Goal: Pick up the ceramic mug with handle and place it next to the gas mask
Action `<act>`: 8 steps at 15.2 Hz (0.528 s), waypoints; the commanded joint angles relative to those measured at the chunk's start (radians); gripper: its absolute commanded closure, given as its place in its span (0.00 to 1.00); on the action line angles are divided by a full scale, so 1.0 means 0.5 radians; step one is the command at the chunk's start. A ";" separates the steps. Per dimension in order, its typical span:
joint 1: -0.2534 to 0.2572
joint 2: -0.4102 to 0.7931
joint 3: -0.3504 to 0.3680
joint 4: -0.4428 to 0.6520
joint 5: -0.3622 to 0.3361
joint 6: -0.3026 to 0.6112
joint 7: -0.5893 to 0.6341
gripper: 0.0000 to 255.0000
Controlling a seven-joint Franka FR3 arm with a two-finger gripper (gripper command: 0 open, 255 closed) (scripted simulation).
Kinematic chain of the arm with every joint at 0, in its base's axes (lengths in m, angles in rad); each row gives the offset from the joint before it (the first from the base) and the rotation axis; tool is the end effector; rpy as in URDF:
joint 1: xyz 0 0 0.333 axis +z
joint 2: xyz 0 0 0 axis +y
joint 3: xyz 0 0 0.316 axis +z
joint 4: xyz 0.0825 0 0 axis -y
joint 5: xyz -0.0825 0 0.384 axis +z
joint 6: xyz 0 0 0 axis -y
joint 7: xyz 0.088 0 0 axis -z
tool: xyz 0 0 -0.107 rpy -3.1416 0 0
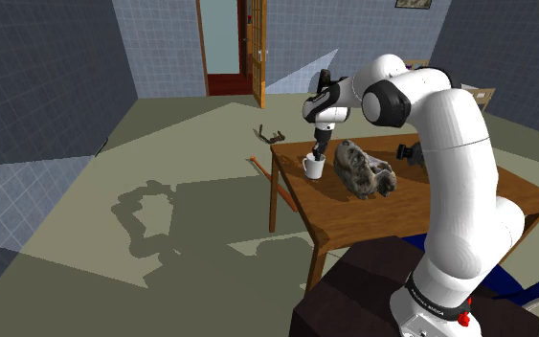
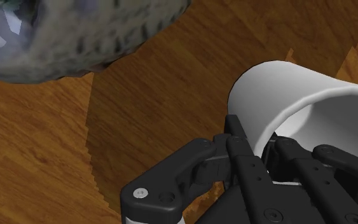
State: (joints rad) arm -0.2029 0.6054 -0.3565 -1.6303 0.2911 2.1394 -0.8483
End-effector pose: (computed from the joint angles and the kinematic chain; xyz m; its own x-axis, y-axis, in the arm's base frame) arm 0.5985 -0.3251 0.2794 0.9841 0.1773 -0.0073 0.1765 -0.9823 -0.0630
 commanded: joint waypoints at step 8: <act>0.017 -0.117 -0.032 0.067 -0.053 -0.177 0.039 1.00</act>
State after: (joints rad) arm -0.1950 0.5541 -0.3709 -1.6004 0.2677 2.0611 -0.8307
